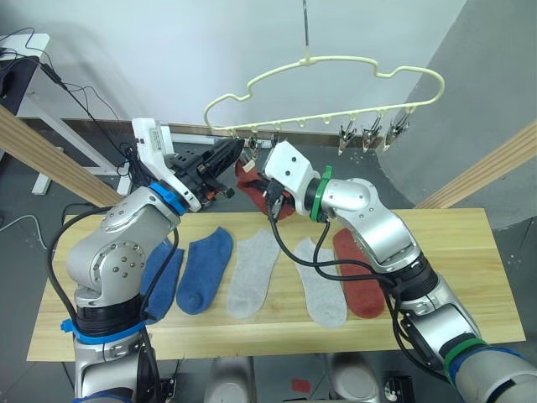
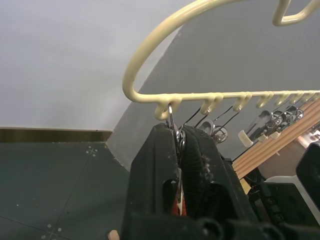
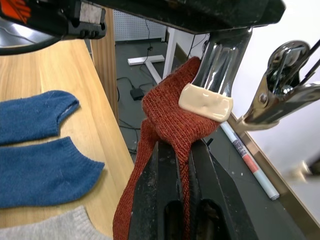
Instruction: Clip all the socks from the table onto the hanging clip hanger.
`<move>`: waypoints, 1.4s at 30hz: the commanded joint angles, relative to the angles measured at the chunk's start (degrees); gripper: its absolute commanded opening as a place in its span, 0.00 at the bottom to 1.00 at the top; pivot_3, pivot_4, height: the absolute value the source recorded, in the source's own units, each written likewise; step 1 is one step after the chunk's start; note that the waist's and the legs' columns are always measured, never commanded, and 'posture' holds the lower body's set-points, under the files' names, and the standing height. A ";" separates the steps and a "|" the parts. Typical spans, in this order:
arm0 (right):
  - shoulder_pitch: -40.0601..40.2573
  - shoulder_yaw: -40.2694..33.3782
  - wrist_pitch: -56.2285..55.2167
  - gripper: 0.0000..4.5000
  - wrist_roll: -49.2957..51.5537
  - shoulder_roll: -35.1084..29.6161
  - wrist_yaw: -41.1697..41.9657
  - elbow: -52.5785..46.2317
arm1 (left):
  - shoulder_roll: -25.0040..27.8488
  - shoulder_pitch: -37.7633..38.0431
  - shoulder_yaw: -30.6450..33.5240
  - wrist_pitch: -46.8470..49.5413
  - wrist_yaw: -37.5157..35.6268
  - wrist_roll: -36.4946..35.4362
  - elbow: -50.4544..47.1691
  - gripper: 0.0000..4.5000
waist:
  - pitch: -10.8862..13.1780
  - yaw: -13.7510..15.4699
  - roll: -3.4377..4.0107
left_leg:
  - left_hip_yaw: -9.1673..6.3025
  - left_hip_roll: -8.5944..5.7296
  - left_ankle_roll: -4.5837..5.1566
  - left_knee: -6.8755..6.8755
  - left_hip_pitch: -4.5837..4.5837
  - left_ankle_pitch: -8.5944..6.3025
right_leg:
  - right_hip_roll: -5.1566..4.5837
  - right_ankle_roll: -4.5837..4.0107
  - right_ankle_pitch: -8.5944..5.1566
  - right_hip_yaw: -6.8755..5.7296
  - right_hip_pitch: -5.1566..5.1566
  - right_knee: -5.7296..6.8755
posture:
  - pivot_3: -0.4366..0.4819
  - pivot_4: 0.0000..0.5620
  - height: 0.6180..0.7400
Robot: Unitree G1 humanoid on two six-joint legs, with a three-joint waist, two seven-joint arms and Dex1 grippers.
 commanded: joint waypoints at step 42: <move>33.21 -34.08 1.40 0.55 29.21 -31.26 17.62 -27.46 | -0.09 16.77 -7.81 -18.32 -0.24 22.13 -13.62 0.68 | 0.01 -0.18 0.00 | 0.05 -0.04 0.04 0.02 0.03 -0.01 | 0.08 -0.01 0.01 0.13 0.10 -0.01 | 0.27 0.71 1.00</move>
